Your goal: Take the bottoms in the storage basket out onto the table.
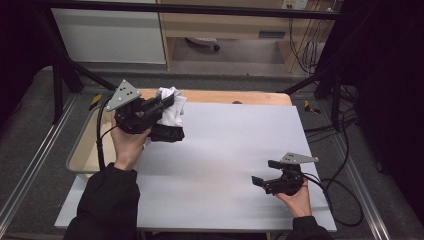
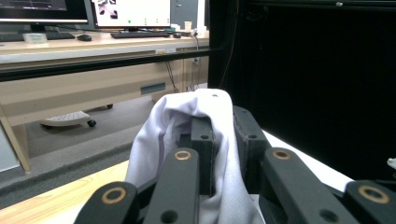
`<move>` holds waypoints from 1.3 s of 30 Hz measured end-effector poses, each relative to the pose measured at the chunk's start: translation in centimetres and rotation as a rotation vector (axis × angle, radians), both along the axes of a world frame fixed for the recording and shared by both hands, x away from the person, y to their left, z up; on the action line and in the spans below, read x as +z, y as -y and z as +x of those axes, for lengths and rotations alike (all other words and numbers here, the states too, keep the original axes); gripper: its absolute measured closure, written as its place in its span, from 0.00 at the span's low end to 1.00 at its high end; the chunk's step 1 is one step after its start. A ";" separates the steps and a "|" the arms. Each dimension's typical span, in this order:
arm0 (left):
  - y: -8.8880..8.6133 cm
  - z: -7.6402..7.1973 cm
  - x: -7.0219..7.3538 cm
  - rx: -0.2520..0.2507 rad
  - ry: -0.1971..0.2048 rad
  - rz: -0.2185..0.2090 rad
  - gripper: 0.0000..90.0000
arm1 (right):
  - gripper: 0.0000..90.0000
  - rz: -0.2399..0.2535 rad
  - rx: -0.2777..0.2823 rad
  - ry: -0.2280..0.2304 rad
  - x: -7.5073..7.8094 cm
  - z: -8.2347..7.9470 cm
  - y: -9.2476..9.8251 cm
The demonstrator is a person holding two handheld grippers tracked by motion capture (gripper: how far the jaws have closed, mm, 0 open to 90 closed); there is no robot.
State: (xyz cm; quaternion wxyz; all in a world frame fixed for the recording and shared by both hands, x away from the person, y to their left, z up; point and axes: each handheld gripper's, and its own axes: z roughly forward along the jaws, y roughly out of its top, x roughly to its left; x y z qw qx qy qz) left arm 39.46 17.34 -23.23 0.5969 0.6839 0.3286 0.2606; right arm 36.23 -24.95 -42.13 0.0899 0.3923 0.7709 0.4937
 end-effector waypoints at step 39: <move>4.9 0.6 -2.7 -0.103 -0.064 0.044 0.89 | 0.01 0.009 -0.002 0.000 0.1 -0.1 0.1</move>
